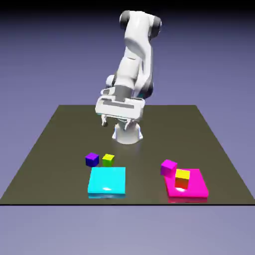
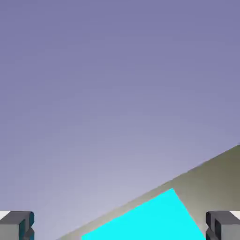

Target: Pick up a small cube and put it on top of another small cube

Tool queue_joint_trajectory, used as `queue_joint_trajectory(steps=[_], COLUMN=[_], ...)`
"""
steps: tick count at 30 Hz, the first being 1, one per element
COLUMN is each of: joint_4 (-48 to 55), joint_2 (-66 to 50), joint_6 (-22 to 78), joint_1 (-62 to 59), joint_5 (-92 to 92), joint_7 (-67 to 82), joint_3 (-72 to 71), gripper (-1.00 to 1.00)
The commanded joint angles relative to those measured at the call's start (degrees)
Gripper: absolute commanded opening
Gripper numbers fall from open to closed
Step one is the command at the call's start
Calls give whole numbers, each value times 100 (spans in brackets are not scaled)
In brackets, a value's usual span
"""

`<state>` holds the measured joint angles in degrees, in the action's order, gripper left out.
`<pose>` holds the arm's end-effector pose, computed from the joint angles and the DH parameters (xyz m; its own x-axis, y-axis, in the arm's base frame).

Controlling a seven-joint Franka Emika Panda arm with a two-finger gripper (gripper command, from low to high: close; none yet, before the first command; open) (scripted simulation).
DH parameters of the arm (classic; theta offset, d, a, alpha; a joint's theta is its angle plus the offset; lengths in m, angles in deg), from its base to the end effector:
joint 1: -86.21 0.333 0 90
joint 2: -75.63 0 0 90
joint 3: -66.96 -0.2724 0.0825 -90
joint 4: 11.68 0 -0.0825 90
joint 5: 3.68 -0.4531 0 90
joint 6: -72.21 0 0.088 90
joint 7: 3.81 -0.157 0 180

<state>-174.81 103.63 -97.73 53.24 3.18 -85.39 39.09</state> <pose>0.4747 -0.0784 0.2471 0.0838 -0.9276 0.3640 -0.8637 -0.2498 -0.4378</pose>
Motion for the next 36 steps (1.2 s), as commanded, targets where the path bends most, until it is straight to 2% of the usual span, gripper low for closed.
queue_joint_trajectory(steps=[1, 36], joint_4=[-13, -458], joint_2=[-29, -1007], joint_6=[25, 877], joint_1=[-208, -7263], joint_5=[42, 1481], joint_7=[-242, -8443], joint_3=[-172, -6015], gripper=[0, 0])
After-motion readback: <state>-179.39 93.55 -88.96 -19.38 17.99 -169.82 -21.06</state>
